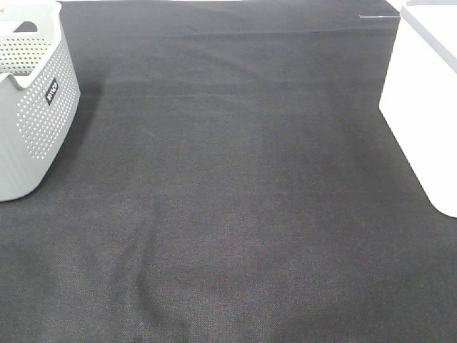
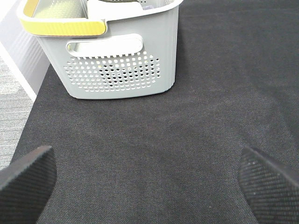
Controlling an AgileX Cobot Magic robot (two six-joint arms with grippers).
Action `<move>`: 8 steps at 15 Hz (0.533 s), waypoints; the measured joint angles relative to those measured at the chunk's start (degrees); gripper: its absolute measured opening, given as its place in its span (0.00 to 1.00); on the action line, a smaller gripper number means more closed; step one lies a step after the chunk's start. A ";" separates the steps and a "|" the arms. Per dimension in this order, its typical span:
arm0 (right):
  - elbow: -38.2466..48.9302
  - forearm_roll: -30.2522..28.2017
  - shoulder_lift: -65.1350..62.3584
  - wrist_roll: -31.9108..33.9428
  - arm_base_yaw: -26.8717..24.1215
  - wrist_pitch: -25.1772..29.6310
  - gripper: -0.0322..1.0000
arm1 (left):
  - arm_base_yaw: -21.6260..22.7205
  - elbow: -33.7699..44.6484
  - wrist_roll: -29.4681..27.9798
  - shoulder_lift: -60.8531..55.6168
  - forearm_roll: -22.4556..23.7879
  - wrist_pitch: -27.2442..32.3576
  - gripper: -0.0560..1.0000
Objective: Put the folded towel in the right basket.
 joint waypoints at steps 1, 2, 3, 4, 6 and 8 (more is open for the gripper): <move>0.00 0.00 0.00 0.00 0.00 0.00 0.97 | 0.00 0.00 0.00 0.00 0.00 0.00 0.99; 0.00 0.00 0.00 0.00 0.00 0.00 0.97 | 0.00 0.00 0.00 0.00 -0.06 0.00 0.99; 0.00 0.00 0.00 0.00 0.00 0.00 0.97 | 0.00 0.00 0.00 0.00 -0.06 0.00 0.99; 0.00 0.00 0.00 0.00 0.00 0.00 0.97 | 0.00 0.00 0.00 0.00 -0.06 0.00 0.99; 0.00 0.00 0.00 0.00 0.00 0.00 0.97 | 0.00 0.00 0.00 0.00 -0.06 0.00 0.99; 0.00 0.00 0.00 0.00 0.00 0.00 0.97 | 0.00 0.00 0.00 0.00 -0.06 0.00 0.99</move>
